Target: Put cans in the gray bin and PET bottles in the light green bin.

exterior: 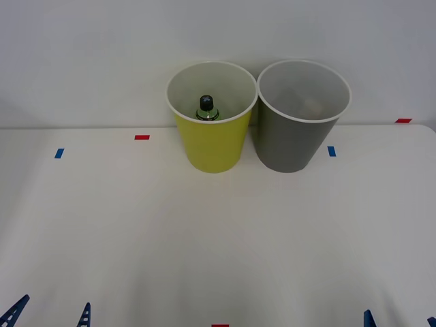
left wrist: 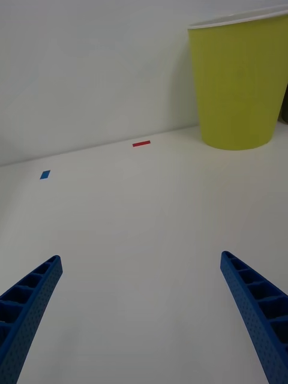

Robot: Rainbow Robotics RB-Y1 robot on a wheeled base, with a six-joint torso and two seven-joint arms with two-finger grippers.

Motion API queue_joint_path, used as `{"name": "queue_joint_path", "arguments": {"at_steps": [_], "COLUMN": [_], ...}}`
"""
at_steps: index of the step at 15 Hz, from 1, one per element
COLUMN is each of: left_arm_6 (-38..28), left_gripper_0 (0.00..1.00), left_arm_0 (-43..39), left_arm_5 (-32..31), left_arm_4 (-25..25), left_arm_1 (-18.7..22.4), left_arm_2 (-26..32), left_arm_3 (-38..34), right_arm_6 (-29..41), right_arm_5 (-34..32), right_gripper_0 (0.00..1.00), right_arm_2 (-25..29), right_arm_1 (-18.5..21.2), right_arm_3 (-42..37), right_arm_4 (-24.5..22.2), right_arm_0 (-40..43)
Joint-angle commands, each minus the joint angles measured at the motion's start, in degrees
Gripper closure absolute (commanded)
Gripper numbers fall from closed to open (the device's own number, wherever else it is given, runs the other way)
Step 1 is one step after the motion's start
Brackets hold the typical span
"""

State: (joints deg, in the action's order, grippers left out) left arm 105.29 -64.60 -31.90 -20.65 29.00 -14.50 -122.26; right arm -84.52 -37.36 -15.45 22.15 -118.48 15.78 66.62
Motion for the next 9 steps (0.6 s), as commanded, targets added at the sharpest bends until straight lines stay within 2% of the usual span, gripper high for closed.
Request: {"name": "queue_joint_path", "arguments": {"at_steps": [1, 9], "left_arm_6": [0.00, 0.00], "left_gripper_0": [0.10, 0.09], "left_arm_0": [0.00, 0.00], "left_arm_5": [0.00, 0.00], "left_arm_4": [0.00, 0.00], "left_arm_1": [0.00, 0.00], "left_arm_2": [0.00, 0.00], "left_arm_3": [0.00, 0.00], "right_arm_6": [-0.03, -0.03], "right_arm_5": [0.01, 0.01], "right_gripper_0": [0.00, 0.00], "right_arm_2": [-0.02, -0.02], "right_arm_1": [0.00, 0.00], "right_arm_3": [0.01, 0.01], "right_arm_4": [-0.05, -0.05], "right_arm_0": [0.00, 0.00]}}
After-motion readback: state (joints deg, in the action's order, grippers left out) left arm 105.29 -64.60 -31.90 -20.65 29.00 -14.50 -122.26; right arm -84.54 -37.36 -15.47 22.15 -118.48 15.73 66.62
